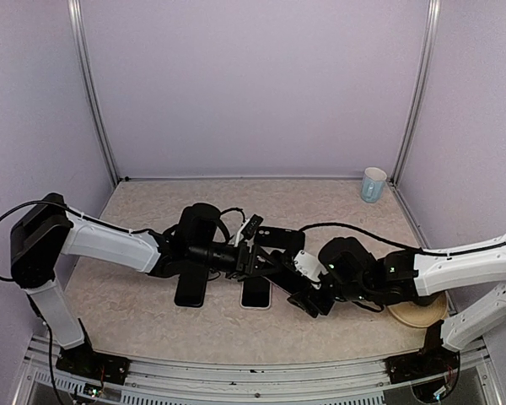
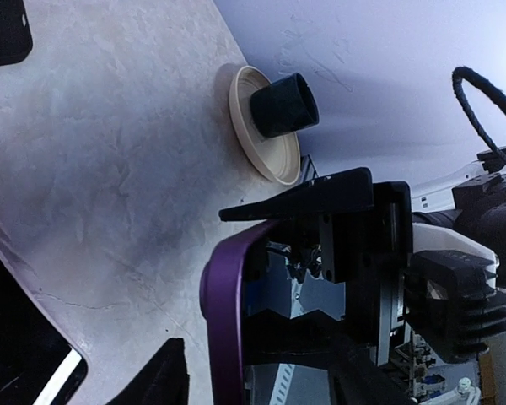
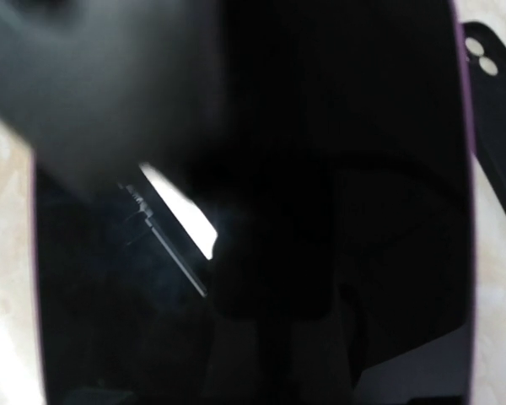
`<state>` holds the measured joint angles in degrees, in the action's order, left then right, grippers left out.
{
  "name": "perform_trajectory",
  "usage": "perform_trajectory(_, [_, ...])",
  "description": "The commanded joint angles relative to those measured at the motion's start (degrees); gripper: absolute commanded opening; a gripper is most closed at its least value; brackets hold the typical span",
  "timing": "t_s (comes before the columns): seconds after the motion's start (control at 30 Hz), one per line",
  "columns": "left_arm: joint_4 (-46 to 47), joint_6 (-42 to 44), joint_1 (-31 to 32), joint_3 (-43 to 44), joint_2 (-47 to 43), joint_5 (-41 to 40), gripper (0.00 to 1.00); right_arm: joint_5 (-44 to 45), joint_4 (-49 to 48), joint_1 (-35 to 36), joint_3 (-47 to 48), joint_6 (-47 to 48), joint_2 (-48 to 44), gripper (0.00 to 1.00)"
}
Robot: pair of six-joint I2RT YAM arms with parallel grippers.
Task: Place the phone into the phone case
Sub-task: Pass from the right arm to the left
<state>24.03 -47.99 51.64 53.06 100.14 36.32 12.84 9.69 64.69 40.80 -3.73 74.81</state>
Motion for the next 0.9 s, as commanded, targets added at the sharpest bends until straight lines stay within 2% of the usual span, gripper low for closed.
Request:
perform_trajectory(0.0, [6.08,-2.17,0.47,1.32,2.93,4.06,0.47,2.14,-4.95,1.08,1.06,1.41,-0.36,0.30])
perform_trajectory(0.07, [6.90,-2.56,0.48,1.30,3.57,4.32,0.39,2.51,-5.36,1.27,0.91,1.56,-0.44,0.30])
perform_trajectory(0.2, [7.60,-2.57,0.57,1.51,3.75,4.47,0.16,3.03,-5.97,1.42,0.29,1.83,-0.75,0.31])
perform_trajectory(0.43, [9.14,-3.54,0.51,2.05,4.22,5.52,0.00,4.90,-7.01,1.41,-1.05,1.54,-2.30,0.37])
perform_trajectory(0.5, [10.47,-4.07,0.48,1.81,4.20,5.91,0.00,5.59,-7.09,1.41,-1.28,1.46,-2.75,0.44])
perform_trajectory(0.7, [13.72,-5.20,0.44,0.72,2.82,6.10,0.00,6.68,-6.71,1.39,-1.82,0.01,-4.53,0.76])
perform_trajectory(0.8, [14.24,-3.96,-0.16,-0.63,0.70,4.50,0.00,4.62,-7.20,1.20,-2.71,-1.55,-8.15,0.94])
perform_trajectory(0.87, [15.78,-3.59,-0.73,-2.06,-1.11,3.54,0.00,1.54,-7.80,0.65,-3.58,-2.84,-10.99,0.99])
